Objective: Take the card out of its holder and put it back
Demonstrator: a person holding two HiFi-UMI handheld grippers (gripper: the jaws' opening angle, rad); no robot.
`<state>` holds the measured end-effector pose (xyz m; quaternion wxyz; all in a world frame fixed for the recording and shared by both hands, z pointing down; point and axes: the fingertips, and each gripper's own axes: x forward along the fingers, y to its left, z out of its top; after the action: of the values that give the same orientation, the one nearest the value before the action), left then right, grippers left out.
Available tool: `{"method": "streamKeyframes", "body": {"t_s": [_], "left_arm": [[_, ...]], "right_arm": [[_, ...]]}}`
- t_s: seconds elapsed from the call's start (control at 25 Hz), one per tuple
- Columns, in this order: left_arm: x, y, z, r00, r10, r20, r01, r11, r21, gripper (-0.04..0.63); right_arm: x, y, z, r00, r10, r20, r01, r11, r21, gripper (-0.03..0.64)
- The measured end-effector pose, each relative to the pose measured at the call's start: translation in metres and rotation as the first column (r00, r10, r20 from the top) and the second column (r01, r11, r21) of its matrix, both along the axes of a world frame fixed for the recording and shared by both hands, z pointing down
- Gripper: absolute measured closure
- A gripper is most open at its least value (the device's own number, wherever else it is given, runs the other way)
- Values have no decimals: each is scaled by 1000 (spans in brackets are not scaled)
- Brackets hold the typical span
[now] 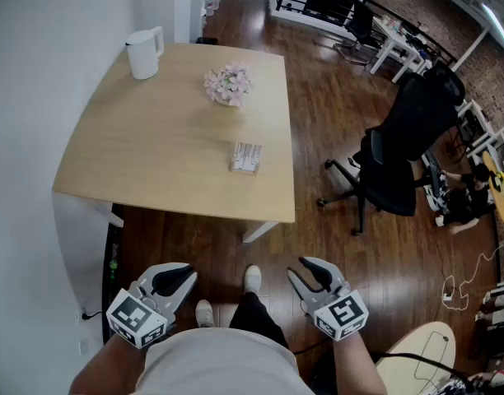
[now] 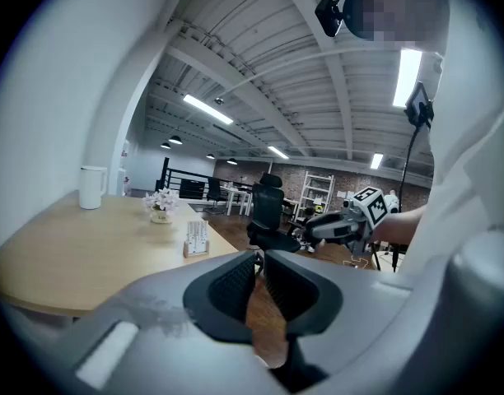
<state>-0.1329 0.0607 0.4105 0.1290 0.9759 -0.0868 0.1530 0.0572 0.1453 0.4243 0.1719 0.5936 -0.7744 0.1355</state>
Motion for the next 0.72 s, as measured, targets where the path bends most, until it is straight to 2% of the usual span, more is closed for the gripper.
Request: {"method": "streamKeyframes", "body": {"t_s": [0.08, 0.2, 0.32, 0.52, 0.72], "left_arm": [[9, -23, 7, 999, -31, 9, 31, 1000, 4, 589], [28, -58, 11, 996, -83, 31, 82, 997, 11, 591], [54, -85, 2, 988, -150, 32, 150, 989, 7, 592], [100, -118, -16, 979, -204, -7, 204, 979, -3, 592], [124, -138, -16, 961, -275, 11, 275, 961, -4, 592]], "right_arm": [[19, -35, 9, 1000, -29, -2, 29, 1000, 5, 480], [49, -92, 20, 997, -80, 1, 80, 997, 15, 480], [81, -153, 26, 985, -172, -21, 172, 985, 16, 479], [127, -247, 40, 951, -307, -41, 307, 952, 3, 479], [146, -312, 77, 901, -431, -44, 429, 902, -44, 477]]}}
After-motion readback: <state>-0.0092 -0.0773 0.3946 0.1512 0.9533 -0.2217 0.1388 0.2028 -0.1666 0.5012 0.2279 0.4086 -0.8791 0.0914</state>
